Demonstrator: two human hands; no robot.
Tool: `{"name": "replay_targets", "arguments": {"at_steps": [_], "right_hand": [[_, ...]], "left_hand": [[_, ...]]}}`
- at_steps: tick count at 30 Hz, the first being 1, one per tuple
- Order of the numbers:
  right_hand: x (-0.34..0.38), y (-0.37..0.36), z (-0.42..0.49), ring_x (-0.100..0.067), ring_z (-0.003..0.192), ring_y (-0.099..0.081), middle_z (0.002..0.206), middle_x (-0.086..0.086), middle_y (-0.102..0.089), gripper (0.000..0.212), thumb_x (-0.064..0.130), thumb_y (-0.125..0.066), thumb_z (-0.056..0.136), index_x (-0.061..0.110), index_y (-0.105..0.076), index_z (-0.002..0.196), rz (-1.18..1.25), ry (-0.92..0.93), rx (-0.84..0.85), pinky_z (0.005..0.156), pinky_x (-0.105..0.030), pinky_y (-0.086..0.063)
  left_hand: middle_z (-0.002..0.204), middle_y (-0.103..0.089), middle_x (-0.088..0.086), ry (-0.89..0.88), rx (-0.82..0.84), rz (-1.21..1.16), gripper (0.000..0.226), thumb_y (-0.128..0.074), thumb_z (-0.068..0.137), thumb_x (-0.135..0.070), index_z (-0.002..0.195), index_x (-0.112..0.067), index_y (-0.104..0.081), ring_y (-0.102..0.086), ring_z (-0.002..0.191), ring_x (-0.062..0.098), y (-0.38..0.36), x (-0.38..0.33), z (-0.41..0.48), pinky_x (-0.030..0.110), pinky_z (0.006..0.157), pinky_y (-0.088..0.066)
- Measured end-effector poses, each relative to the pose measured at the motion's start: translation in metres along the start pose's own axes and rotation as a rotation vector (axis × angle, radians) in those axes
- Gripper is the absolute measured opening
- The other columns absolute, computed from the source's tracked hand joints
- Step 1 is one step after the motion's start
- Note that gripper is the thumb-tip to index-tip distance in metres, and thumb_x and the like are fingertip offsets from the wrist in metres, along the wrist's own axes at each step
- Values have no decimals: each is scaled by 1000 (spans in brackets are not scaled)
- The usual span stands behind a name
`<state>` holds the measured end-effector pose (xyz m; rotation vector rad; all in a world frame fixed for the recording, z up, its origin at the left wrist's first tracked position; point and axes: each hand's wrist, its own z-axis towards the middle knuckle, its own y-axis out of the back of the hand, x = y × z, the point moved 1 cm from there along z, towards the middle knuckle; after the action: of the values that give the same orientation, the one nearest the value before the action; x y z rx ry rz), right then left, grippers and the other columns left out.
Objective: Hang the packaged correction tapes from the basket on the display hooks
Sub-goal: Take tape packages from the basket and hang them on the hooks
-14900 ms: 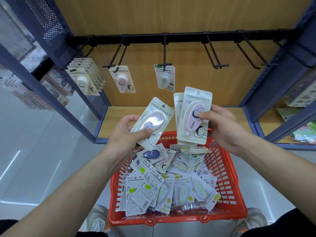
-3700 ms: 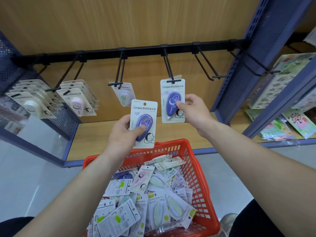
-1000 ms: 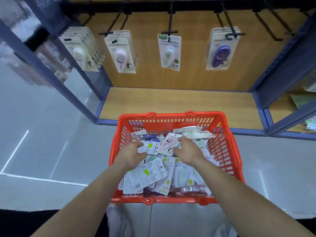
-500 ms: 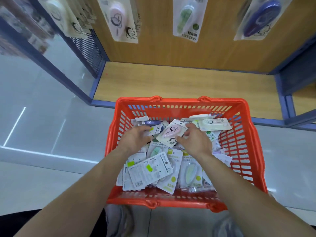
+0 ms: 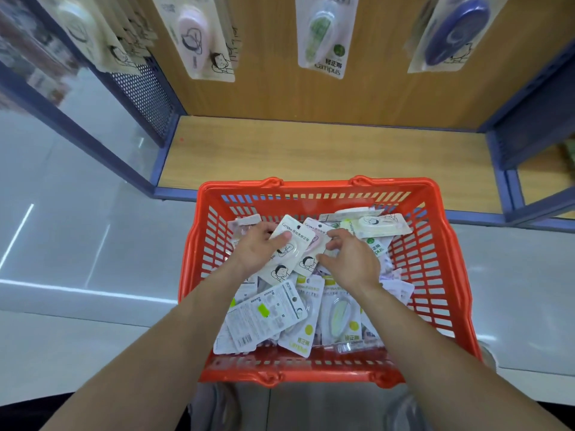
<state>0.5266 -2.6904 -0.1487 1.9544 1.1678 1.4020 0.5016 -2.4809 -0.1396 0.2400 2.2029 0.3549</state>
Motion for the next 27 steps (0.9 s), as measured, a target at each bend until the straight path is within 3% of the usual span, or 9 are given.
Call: {"name": "replay_targets", "arguments": {"at_steps": [2, 5, 9, 13, 16, 18, 22, 25, 27], "right_hand": [[-3, -1, 1, -10, 99, -66, 106, 20, -69, 53, 41, -77, 86, 33, -58, 134, 14, 5, 1, 74, -29, -52], [-6, -2, 3, -8, 99, -66, 106, 22, -69, 51, 42, -77, 86, 35, -58, 133, 29, 5, 5, 74, -29, -51], [-10, -1, 3, -8, 95, -67, 97, 24, -69, 40, 39, -70, 92, 35, -58, 130, 76, 12, -6, 73, -30, -54], [-8, 4, -1, -12, 95, -68, 103, 17, -72, 36, 36, -55, 98, 33, -57, 134, 152, 2, 32, 77, -38, -56], [-4, 8, -5, -12, 95, -67, 107, 20, -72, 36, 38, -51, 97, 39, -57, 133, 187, -13, 123, 82, -35, -52], [-2, 8, -10, -8, 96, -65, 108, 22, -70, 28, 37, -53, 99, 38, -62, 125, 259, 7, 167, 83, -34, -51], [-9, 14, -14, -12, 87, -65, 98, 12, -67, 9, 23, -58, 101, 24, -64, 107, 530, -57, -82, 78, -39, -53], [-31, 30, -9, -21, 86, -64, 94, 9, -61, 17, 22, -61, 99, 19, -58, 116, 534, -166, -312, 81, -45, -53], [-48, 42, -4, -24, 90, -65, 95, 5, -62, 32, 22, -61, 98, 19, -55, 130, 501, -214, -348, 79, -42, -52]], "left_hand": [[108, -70, -1, 10, 77, -25, 41, -79, 88, -19, 124, -13, -59, -69, 93, 12, -8, 1, 4, 23, 74, -55], [105, -66, -6, 2, 60, -16, 45, -82, 86, -13, 122, -14, -56, -65, 92, 7, -15, -4, 9, 19, 74, -54], [108, -72, 3, 44, 60, -27, 46, -84, 84, -19, 120, -11, -56, -70, 102, 22, -26, -7, 18, 37, 91, -56], [112, -67, 5, 48, 26, -102, 52, -85, 82, -16, 122, -14, -52, -67, 97, 18, -31, -8, 18, 30, 80, -56], [118, -67, 2, 53, 47, -121, 66, -90, 77, -21, 132, -13, -54, -67, 106, 19, -29, -9, 12, 29, 86, -55], [113, -73, -1, 28, 80, -104, 51, -86, 81, -21, 125, -16, -62, -71, 102, 19, -27, -13, 5, 25, 82, -56], [101, -74, -7, 6, 57, -124, 26, -76, 91, -21, 114, -21, -65, -71, 83, 11, -19, -23, -14, 14, 56, -49], [105, -74, -5, -11, 29, -131, 29, -77, 91, -25, 116, -22, -63, -72, 88, 13, -16, -28, -24, 23, 66, -53], [106, -74, -5, -31, 34, -134, 30, -77, 90, -23, 116, -23, -63, -72, 91, 13, -18, -31, -27, 25, 71, -54]]}}
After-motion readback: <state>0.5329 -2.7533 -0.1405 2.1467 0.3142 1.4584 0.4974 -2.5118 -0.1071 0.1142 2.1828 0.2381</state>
